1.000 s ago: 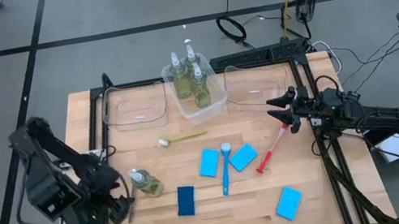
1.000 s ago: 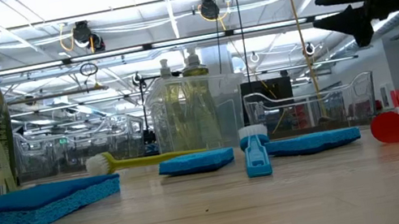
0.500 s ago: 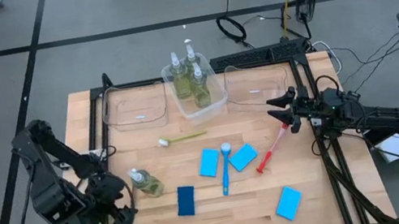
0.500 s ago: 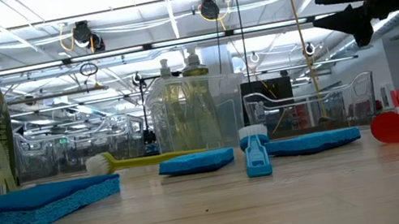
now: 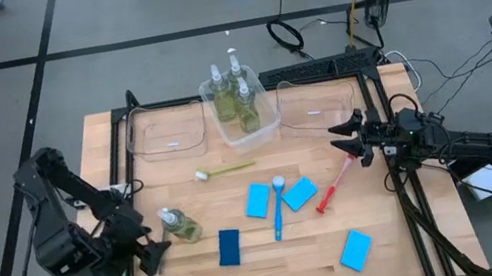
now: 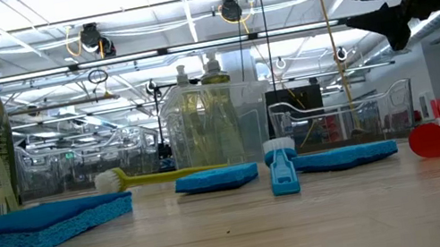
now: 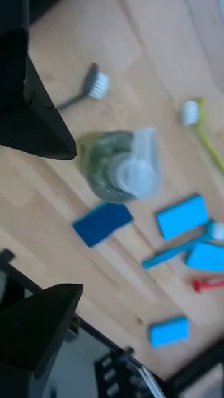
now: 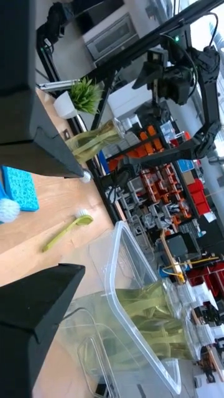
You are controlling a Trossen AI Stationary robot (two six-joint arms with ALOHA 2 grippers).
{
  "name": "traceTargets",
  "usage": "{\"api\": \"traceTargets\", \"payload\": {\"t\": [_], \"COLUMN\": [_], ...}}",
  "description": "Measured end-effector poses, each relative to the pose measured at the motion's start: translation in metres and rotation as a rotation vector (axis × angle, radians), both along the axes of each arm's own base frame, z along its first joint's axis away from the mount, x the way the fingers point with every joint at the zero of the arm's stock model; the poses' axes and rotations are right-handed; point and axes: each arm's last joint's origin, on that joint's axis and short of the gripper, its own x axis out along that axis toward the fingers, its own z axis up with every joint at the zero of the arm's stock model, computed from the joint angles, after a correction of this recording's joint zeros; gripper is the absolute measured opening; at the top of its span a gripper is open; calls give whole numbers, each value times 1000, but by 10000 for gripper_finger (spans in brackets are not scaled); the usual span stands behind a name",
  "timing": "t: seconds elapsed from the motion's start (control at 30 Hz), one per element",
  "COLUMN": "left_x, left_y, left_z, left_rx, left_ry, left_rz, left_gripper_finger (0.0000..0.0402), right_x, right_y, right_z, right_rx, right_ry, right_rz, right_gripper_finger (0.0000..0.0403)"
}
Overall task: Pick & Place Kitchen Sink Supplies
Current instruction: Put the yellow dish soap into the white bin
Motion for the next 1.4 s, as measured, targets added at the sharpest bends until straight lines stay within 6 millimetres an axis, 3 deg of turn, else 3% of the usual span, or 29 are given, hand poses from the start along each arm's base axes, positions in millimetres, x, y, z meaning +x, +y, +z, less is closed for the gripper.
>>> {"api": "traceTargets", "payload": {"t": [0.47, 0.87, 1.4], "left_x": [-17, -39, -36], "left_y": [-8, -13, -7], "left_z": [-39, -65, -78], "left_rx": [108, 205, 363], "left_ry": [42, -128, -268], "left_rz": [-25, -40, -90], "left_gripper_finger": [340, 340, 340], "right_x": [0, 0, 0], "right_y": [0, 0, 0], "right_z": [0, 0, 0], "right_rx": [-4, -4, 3], "right_ry": [0, 0, -1], "right_rz": [-3, -4, -3], "right_gripper_finger": [226, 226, 226]}}
